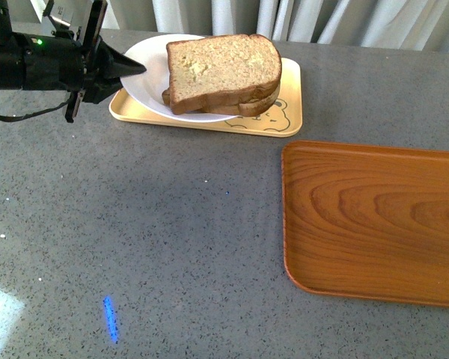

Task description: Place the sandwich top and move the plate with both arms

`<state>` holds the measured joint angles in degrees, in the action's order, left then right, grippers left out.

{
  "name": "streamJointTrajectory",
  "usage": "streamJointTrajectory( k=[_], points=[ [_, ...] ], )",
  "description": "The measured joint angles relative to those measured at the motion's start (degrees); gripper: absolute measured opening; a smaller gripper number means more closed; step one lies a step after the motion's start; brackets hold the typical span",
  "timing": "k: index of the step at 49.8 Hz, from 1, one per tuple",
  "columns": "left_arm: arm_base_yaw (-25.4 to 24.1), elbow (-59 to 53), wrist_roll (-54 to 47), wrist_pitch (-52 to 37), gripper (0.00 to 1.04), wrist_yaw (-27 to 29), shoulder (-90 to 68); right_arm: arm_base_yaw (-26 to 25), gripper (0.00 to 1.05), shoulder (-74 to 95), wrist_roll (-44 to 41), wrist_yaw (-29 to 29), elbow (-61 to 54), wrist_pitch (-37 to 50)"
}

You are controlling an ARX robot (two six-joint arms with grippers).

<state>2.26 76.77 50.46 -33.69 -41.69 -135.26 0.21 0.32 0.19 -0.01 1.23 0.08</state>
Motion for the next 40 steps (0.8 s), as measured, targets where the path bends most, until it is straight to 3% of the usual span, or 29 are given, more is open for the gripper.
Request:
streamJointTrajectory(
  k=[40],
  points=[
    [-0.02,25.0,-4.59,14.56,0.02,-1.01,-14.62,0.0,0.96,-0.02,0.0,0.0,0.0,0.0]
  ],
)
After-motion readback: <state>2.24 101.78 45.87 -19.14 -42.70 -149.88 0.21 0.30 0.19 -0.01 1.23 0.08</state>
